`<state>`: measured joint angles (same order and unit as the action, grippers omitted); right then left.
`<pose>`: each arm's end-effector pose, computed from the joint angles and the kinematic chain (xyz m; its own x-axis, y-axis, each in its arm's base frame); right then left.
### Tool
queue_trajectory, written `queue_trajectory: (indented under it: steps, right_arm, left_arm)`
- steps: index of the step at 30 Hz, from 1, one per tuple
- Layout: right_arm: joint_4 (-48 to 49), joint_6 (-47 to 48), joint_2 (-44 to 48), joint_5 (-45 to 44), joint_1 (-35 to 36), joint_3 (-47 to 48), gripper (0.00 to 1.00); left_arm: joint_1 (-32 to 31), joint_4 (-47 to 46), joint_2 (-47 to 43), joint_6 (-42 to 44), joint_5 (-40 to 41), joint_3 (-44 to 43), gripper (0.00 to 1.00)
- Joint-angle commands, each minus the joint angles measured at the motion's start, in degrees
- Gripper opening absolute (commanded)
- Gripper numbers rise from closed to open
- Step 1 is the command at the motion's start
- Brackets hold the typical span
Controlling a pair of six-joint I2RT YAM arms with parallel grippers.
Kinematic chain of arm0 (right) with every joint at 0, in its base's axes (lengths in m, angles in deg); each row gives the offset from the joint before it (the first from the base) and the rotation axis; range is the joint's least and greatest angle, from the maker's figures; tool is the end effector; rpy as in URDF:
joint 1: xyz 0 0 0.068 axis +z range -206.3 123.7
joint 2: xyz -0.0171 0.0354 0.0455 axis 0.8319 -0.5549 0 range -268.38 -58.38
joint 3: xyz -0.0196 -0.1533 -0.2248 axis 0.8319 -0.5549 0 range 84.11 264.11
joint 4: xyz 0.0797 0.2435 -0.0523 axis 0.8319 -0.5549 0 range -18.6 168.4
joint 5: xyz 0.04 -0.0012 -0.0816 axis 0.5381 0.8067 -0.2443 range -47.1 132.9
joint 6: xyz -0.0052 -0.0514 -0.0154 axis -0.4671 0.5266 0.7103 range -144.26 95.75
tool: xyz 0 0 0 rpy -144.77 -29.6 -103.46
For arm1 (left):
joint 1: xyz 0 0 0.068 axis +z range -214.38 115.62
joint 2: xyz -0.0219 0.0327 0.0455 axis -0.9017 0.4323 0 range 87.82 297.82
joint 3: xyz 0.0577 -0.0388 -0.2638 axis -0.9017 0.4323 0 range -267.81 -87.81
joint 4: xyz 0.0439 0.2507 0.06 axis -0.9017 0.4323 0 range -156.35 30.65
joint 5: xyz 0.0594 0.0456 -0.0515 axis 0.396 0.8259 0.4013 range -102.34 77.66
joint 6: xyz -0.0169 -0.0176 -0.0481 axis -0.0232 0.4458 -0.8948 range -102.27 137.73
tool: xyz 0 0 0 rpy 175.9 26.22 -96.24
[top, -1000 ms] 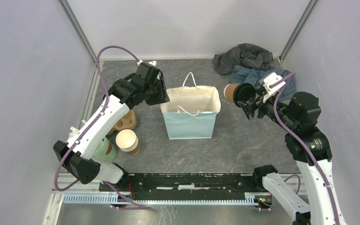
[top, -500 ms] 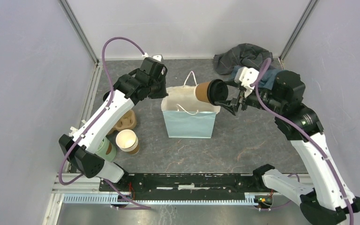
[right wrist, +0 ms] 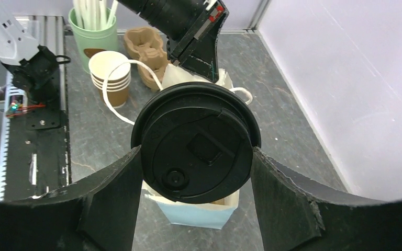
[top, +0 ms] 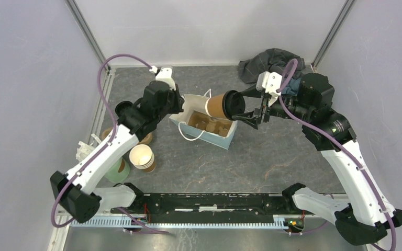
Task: Pack the takeout coffee
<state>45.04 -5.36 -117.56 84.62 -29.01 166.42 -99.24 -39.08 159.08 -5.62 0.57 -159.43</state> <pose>0.1539 0.1060 0.4738 0.1498 -0.1947 -0.9694 -0.9255 0.3173 -0.2067 0.2317 -0.1516 0.3758 -0.4970 -0.1248 -0.8587 0.2141 0.9414 -0.2607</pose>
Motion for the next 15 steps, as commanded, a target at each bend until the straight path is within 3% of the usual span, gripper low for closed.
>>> queue_trajectory:
  steps: [1,7,15]
  right_arm:
    - [2.6,-2.9,0.8,3.9,0.8,0.9,0.0]
    - [8.3,-9.6,3.5,9.0,1.4,-2.8,0.0]
    - [24.4,-24.1,6.6,13.3,1.6,-6.8,0.0]
  left_arm:
    - [-0.1,-16.1,-6.9,4.0,-0.2,8.4,0.02]
    - [-0.1,-25.5,-15.7,4.6,-0.6,19.8,0.02]
    - [-0.2,-26.7,-19.6,3.1,-5.0,22.9,0.02]
